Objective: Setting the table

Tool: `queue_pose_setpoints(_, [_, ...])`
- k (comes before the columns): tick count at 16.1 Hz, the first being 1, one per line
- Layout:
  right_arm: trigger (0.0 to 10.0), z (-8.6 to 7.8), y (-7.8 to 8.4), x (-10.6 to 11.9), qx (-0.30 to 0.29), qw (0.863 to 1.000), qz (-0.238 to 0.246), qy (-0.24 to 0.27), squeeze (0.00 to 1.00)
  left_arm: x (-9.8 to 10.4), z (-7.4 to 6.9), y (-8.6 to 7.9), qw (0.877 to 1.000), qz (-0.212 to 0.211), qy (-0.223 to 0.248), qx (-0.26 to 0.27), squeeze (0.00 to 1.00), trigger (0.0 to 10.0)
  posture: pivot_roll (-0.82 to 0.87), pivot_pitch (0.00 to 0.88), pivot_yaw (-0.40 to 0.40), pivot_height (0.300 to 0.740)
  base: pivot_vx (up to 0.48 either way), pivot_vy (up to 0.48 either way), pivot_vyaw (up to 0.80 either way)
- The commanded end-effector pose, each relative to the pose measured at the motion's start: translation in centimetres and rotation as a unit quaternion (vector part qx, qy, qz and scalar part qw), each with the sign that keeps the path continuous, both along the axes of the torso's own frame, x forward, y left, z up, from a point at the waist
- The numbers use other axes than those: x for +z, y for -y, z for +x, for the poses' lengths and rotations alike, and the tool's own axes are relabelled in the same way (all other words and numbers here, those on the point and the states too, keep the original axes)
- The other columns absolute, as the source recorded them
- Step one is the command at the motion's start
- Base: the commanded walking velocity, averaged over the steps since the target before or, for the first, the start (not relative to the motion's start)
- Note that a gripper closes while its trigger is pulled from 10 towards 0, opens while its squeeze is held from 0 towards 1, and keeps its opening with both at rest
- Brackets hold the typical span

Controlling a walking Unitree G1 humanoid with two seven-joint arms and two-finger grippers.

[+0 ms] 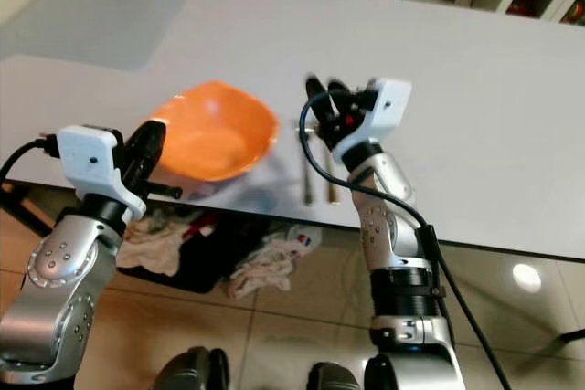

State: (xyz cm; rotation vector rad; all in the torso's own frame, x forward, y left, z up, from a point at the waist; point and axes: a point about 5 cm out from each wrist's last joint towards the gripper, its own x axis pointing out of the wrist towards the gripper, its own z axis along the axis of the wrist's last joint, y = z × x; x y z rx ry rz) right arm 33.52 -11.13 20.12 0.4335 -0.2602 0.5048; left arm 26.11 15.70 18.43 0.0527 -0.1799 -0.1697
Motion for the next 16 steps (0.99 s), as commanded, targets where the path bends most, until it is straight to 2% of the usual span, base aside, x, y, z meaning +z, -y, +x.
queue_pose_setpoints(1, [10.0, -0.5, -1.0, 0.9, 0.042, 0.999, 0.010, 0.021, 0.00, -0.2, 0.1, -0.3, 1.000, -0.008, -0.004, 0.009, 0.00, 10.0, -0.08, 0.100, -0.011, 0.740, 0.000, 0.480, 0.00])
queue_pose_setpoints(3, [10.0, -1.4, -2.3, 0.7, 0.083, 0.996, 0.009, 0.027, 0.00, 0.1, 0.3, -0.4, 1.000, -0.010, -0.001, 0.013, 0.00, 10.0, -0.07, 0.097, -0.016, 0.740, 0.000, 0.480, 0.00])
queue_pose_setpoints(5, [10.0, -2.1, -3.4, 0.9, 0.093, 0.995, 0.021, 0.032, 0.00, 0.3, 0.3, -0.6, 1.000, -0.009, 0.005, 0.014, 0.00, 10.0, -0.07, 0.094, -0.014, 0.740, 0.000, 0.480, 0.00])
queue_pose_setpoints(8, [10.0, -2.9, -3.7, 2.7, 0.118, 0.989, 0.062, 0.062, 0.00, 0.4, 0.3, -0.3, 1.000, -0.011, 0.008, 0.005, 0.00, 10.0, -0.07, 0.094, -0.011, 0.740, 0.000, 0.480, 0.00])
queue_pose_setpoints(9, [10.0, -3.0, -3.8, 2.9, 0.124, 0.988, 0.062, 0.067, 0.00, 0.4, 0.4, -0.2, 1.000, -0.012, 0.008, 0.004, 0.00, 10.0, -0.07, 0.092, -0.011, 0.740, 0.000, 0.480, 0.00])
queue_pose_setpoints(11, [10.0, -3.2, -4.4, 2.2, 0.131, 0.989, 0.030, 0.067, 0.00, 0.3, 0.4, -0.1, 1.000, -0.013, 0.007, 0.001, 0.00, 10.0, -0.07, 0.091, -0.011, 0.740, 0.000, 0.480, 0.00])
queue_pose_setpoints(12, [10.0, -3.2, -4.6, 0.8, 0.125, 0.991, -0.008, 0.053, 0.00, 0.1, 0.4, 0.0, 1.000, -0.013, 0.005, -0.001, 0.00, 10.0, -0.07, 0.094, -0.014, 0.740, 0.000, 0.480, 0.00])
queue_pose_setpoints(13, [10.0, -3.1, -4.8, -2.0, 0.106, 0.991, -0.081, 0.021, 0.00, -0.4, 0.3, 0.1, 1.000, -0.012, -0.003, -0.001, 0.00, 10.0, -0.07, 0.092, -0.017, 0.740, 0.000, 0.480, 0.00])
queue_pose_setpoints(14, [10.0, -3.1, -4.8, -2.6, 0.103, 0.991, -0.089, 0.015, 0.00, -0.6, 0.3, 0.1, 1.000, -0.011, -0.006, -0.001, 0.00, 10.0, -0.07, 0.092, -0.017, 0.740, 0.000, 0.480, 0.00])
queue_pose_setpoints(15, [10.0, -3.1, -4.7, -4.4, 0.087, 0.987, -0.135, -0.008, 0.00, -1.0, 0.1, 0.0, 1.000, -0.013, -0.012, 0.002, 0.00, 10.0, -0.07, 0.094, -0.018, 0.740, 0.000, 0.480, 0.00])
queue_pose_setpoints(16, [10.0, -3.2, -4.6, -5.1, 0.081, 0.985, -0.151, -0.015, 0.00, -1.2, 0.0, 0.0, 1.000, -0.013, -0.016, 0.003, 0.00, 10.0, -0.06, 0.095, -0.017, 0.740, 0.000, 0.480, 0.00])
